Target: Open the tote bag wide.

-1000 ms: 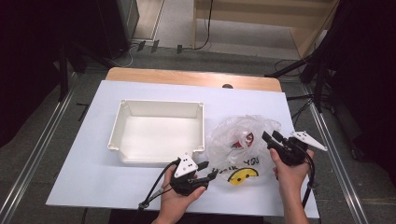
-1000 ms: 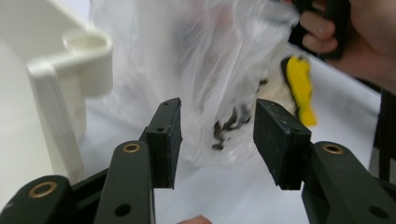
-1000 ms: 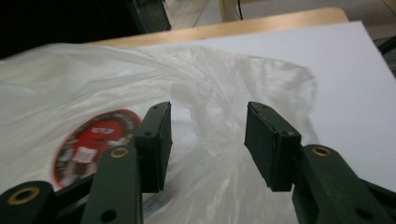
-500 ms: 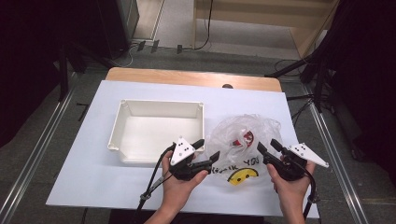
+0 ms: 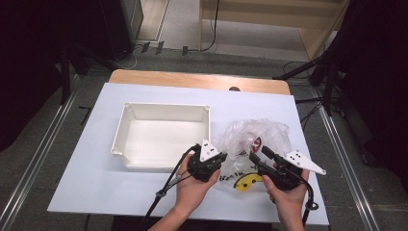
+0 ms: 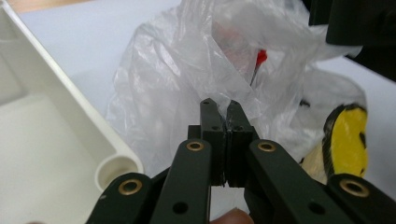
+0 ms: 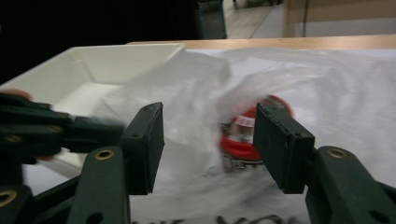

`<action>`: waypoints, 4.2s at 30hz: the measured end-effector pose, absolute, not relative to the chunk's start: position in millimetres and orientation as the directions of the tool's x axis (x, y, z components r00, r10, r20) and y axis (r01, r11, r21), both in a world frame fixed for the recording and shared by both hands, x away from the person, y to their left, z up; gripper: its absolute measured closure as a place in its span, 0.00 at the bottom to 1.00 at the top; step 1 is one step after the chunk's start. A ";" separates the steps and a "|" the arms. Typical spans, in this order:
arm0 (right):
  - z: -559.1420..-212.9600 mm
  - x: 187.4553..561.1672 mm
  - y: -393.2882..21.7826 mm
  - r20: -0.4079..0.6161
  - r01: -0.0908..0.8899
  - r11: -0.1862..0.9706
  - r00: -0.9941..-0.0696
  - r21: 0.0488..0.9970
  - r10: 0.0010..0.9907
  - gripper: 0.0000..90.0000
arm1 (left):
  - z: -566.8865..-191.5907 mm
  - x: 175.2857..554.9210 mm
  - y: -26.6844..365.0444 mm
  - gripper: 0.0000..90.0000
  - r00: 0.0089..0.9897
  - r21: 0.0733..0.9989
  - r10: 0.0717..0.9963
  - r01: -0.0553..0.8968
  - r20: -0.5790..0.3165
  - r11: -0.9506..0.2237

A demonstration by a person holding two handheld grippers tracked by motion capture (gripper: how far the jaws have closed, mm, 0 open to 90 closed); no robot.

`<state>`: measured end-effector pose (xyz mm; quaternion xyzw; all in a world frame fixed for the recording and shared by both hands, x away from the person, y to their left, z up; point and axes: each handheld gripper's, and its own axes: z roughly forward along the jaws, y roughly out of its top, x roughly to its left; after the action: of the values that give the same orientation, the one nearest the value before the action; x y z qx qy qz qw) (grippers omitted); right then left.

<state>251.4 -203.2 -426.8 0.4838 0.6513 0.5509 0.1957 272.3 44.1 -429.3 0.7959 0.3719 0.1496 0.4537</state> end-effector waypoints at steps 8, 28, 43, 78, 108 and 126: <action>-438.1 258.4 -178.1 0.281 0.457 -0.061 -0.433 0.887 0.857 0.73 | -457.3 253.8 36.6 0.99 0.691 0.815 0.719 0.457 -0.074 -0.356; -448.7 261.9 -174.5 0.248 0.474 0.009 -0.477 0.881 0.843 0.73 | -477.4 251.5 42.1 0.98 0.667 0.795 0.735 0.509 -0.121 -0.330; -442.3 310.1 -235.6 0.135 0.488 0.014 -0.269 0.873 0.953 0.54 | -476.9 248.9 43.5 0.98 0.678 0.810 0.726 0.487 -0.114 -0.328; -455.6 383.3 -224.8 0.301 0.652 0.008 -0.361 0.758 0.883 1.00 | -476.8 247.3 45.8 1.00 0.667 0.824 0.733 0.485 -0.132 -0.292; -463.8 298.1 -229.9 0.207 0.544 0.033 -0.374 0.838 0.904 0.92 | -476.7 246.3 44.3 0.97 0.663 0.820 0.741 0.478 -0.102 -0.315; -466.6 271.2 -255.0 0.189 0.554 -0.010 -0.266 0.832 0.945 0.96 | -476.6 247.2 46.0 1.00 0.655 0.819 0.746 0.490 -0.119 -0.299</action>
<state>271.2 -255.0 -466.6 0.5625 0.6664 0.4345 0.2252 247.2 46.0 -476.6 0.7930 0.3895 0.1438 0.4459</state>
